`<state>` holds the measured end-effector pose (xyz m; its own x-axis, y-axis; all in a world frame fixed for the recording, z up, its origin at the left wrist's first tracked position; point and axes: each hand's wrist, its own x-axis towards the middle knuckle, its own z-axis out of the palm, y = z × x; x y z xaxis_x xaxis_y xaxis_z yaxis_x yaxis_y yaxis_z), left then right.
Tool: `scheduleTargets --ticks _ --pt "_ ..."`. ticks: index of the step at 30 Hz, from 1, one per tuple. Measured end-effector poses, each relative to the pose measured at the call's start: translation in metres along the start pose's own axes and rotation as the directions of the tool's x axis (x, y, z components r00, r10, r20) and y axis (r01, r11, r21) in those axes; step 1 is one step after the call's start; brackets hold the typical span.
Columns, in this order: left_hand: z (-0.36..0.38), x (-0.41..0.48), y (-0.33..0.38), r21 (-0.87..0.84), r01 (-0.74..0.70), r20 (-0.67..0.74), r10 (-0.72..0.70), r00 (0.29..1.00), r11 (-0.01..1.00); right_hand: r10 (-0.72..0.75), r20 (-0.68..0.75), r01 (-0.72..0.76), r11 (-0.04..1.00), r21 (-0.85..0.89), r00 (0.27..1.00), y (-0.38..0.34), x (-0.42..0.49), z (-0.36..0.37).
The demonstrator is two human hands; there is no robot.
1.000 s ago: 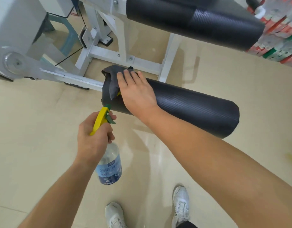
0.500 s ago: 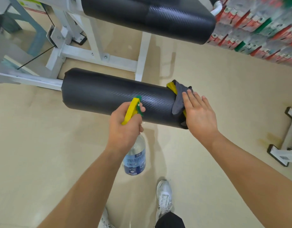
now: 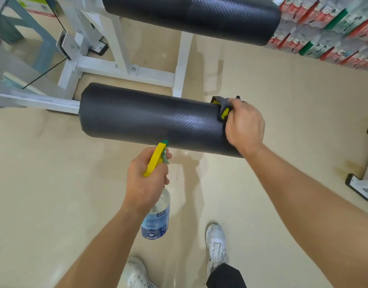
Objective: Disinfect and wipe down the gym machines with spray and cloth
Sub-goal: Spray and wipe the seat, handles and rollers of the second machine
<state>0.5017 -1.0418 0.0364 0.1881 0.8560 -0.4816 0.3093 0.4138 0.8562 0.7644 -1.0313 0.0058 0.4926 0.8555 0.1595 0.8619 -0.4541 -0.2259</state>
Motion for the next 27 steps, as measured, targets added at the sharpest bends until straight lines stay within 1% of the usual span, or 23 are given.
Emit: scheduleTargets --ticks 1,3,4,5,6,8,10,12,14,15,16,17,19,21,22,24,27 --pt "-0.001 0.002 -0.001 0.021 -0.011 0.007 0.010 1.000 1.000 0.059 0.095 -0.057 0.998 -0.021 0.994 -0.002 0.018 -0.003" --pt "0.000 0.005 0.002 0.036 -0.052 0.020 0.051 0.999 0.998 0.118 0.311 -0.099 0.992 -0.076 0.943 -0.003 0.047 -0.007" --pt "0.003 0.008 0.005 0.035 -0.075 0.019 0.075 0.997 0.997 0.125 0.377 -0.107 0.992 -0.068 0.918 -0.002 0.055 -0.007" --pt "0.006 0.011 0.008 0.038 -0.096 0.015 0.095 0.995 0.995 0.127 0.410 -0.118 0.992 -0.047 0.903 0.000 0.059 -0.007" --pt "0.010 0.015 0.011 0.044 -0.115 0.010 0.115 0.993 0.992 0.120 0.410 -0.125 0.992 -0.015 0.904 0.002 0.059 -0.005" --pt "0.018 0.024 0.016 0.033 -0.146 -0.007 0.146 0.989 0.989 0.098 0.333 -0.127 0.990 0.068 0.938 0.005 0.055 -0.004" --pt "0.025 0.031 0.018 0.027 -0.162 -0.016 0.162 0.987 0.986 0.120 0.154 -0.146 0.975 0.167 0.981 0.009 0.046 -0.010" --pt "0.029 0.034 0.022 0.045 -0.180 -0.015 0.181 0.983 0.983 0.195 -0.020 -0.182 0.944 0.276 0.981 0.015 0.029 -0.023" --pt "0.030 0.038 0.024 0.030 -0.195 -0.016 0.195 0.981 0.980 0.276 -0.095 -0.223 0.902 0.371 0.957 0.024 -0.004 -0.031" --pt "0.030 0.039 0.025 0.019 -0.198 -0.012 0.198 0.980 0.980 0.297 -0.088 -0.240 0.887 0.394 0.951 0.030 -0.024 -0.031" --pt "0.030 0.042 0.025 0.014 -0.199 -0.003 0.199 0.980 0.980 0.275 -0.057 -0.231 0.888 0.398 0.960 0.034 -0.043 -0.028" --pt "0.029 0.043 0.025 0.011 -0.195 0.004 0.195 0.981 0.981 0.210 -0.012 -0.190 0.909 0.371 0.978 0.037 -0.058 -0.021" --pt "0.027 0.042 0.024 0.021 -0.189 0.024 0.189 0.982 0.982 0.071 0.048 -0.081 0.963 0.256 0.996 0.037 -0.073 -0.002" --pt "0.023 0.037 0.024 0.038 -0.190 0.011 0.190 0.982 0.981 0.052 0.056 -0.060 0.988 0.142 0.997 0.021 -0.064 0.010" --pt "0.018 0.034 0.023 0.034 -0.192 -0.016 0.193 0.981 0.981 0.047 0.061 -0.054 0.992 0.114 0.997 0.006 -0.058 0.013" --pt "0.006 0.031 0.023 -0.007 -0.179 -0.087 0.178 0.980 0.984 0.021 0.056 -0.027 0.994 0.108 0.998 -0.025 -0.046 0.018" --pt "-0.021 0.028 0.023 -0.036 -0.098 -0.148 0.092 0.985 0.995 0.007 0.003 -0.008 0.985 0.174 1.000 -0.062 -0.032 0.027"
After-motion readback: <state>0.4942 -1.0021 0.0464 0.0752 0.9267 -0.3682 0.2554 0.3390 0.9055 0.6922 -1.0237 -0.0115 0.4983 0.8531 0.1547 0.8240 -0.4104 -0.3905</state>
